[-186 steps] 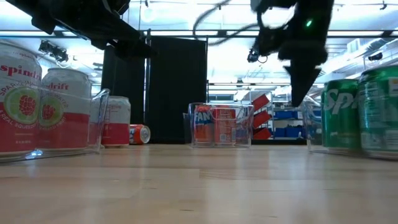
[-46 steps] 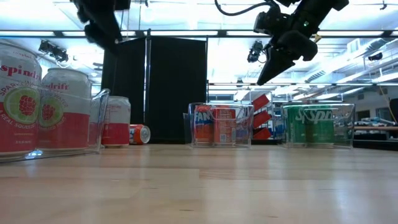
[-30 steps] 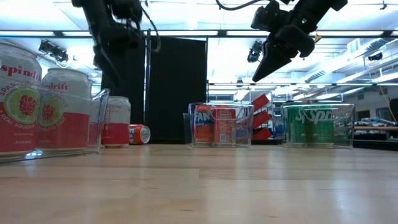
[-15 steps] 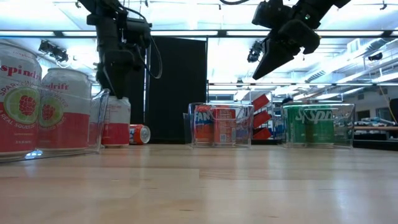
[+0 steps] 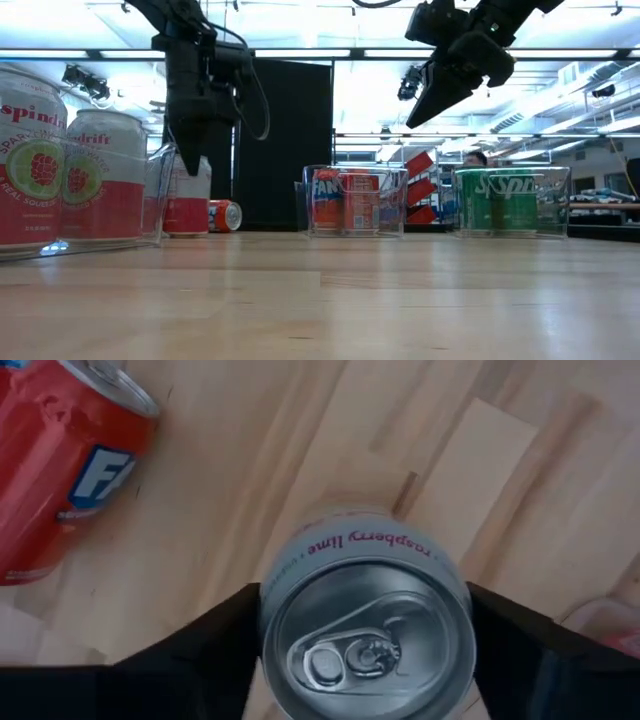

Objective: Sort soda cans
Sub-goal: Put the white soda can into the bottom left transparent bin

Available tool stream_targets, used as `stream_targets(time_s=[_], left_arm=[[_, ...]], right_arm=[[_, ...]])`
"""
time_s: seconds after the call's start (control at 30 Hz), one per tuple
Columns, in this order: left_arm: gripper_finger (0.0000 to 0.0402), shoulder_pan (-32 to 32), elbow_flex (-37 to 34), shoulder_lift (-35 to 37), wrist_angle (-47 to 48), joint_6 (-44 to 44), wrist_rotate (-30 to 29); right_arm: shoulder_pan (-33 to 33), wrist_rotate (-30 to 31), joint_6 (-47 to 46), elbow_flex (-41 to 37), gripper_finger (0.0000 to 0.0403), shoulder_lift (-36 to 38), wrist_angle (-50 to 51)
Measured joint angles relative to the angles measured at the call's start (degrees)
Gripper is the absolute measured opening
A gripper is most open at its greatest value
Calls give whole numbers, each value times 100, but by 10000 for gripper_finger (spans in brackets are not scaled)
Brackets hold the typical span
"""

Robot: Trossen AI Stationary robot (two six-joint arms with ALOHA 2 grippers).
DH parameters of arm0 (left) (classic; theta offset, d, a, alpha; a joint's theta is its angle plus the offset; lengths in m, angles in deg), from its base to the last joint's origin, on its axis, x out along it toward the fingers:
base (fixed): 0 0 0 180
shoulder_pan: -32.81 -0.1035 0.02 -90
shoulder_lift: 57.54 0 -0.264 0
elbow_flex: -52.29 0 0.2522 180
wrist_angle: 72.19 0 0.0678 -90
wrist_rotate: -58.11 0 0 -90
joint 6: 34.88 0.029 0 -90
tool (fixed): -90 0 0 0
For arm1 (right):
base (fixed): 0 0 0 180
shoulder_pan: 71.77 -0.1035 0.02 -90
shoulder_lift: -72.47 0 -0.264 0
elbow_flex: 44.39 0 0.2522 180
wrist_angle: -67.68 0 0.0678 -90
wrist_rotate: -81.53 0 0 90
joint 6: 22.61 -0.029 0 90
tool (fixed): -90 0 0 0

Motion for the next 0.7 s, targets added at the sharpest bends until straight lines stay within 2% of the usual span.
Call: stream_targets(time_s=[0.03,0.17,0.43,0.7], left_arm=[[277,9,0,15,-7,22,-18],[277,9,141,48,143,67,-30],[277,185,1491,62,1188,-12,-220],[277,852,2711,176,2693,-1152,-385]], right_arm=[[0,0,0,0,0,0,0],[0,7,0,0,0,0,-2],[-2,46,0,0,0,0,0],[-2,51,0,0,0,0,2]])
